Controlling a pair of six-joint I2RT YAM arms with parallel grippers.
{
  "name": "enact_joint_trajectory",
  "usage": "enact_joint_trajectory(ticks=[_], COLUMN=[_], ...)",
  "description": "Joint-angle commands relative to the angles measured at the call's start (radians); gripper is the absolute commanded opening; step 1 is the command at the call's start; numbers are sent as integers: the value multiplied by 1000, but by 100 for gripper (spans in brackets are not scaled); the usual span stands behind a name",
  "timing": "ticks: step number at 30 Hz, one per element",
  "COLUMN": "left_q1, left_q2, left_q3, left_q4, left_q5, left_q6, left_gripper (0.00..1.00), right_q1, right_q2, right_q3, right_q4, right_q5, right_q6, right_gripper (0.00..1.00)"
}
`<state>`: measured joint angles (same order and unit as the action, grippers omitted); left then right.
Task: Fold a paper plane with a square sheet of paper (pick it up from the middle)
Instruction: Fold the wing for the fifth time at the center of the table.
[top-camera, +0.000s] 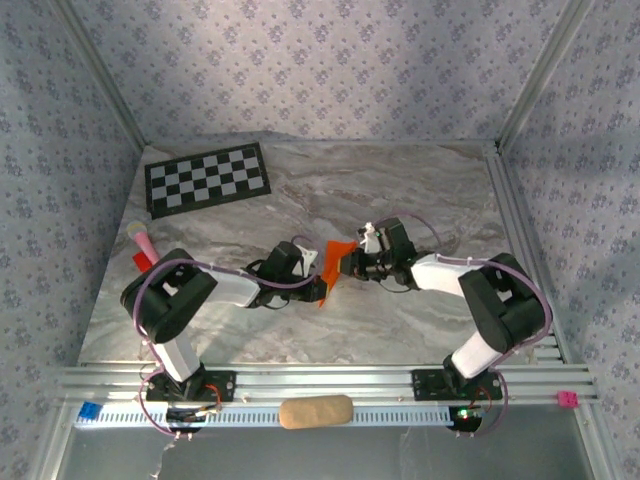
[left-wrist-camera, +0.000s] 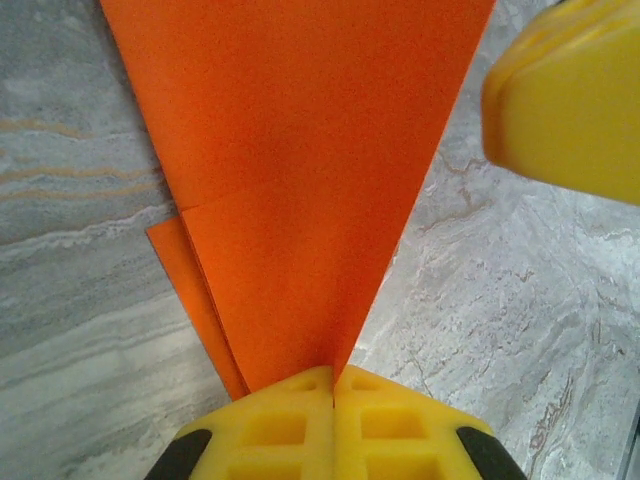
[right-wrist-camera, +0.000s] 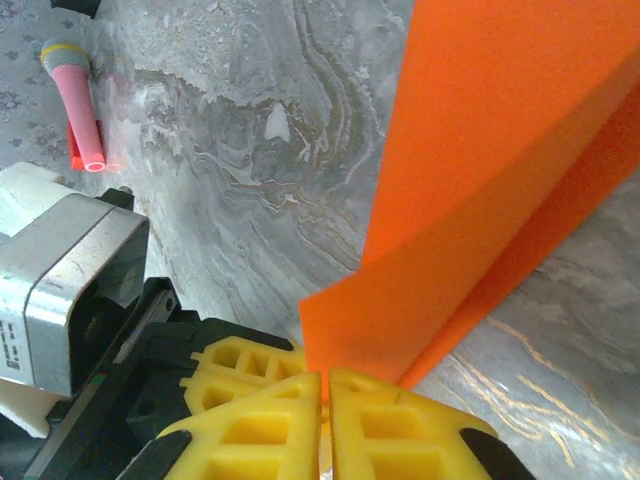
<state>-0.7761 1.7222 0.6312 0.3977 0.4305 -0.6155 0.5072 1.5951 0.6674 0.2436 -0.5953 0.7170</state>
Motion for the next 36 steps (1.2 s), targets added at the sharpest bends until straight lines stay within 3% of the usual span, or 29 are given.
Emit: enact_joint_trajectory(ticks=[1,17,36], left_q1=[-1,6,12], left_q2=[36,21,8], left_q3=[4,8,18], left_q4=[-17,-30,22], left_q5=[25,21,39], left_q6=[-10,-16,-55], left_gripper=[3,8,15], right_q1=[8,0,-4], right_q2=[37,134,143], right_q3=[37,71,60], right_q4=[28,52,53], right_q5=[-36,-9,2], right_q6=[0,33,42], right_gripper=[11,11,11])
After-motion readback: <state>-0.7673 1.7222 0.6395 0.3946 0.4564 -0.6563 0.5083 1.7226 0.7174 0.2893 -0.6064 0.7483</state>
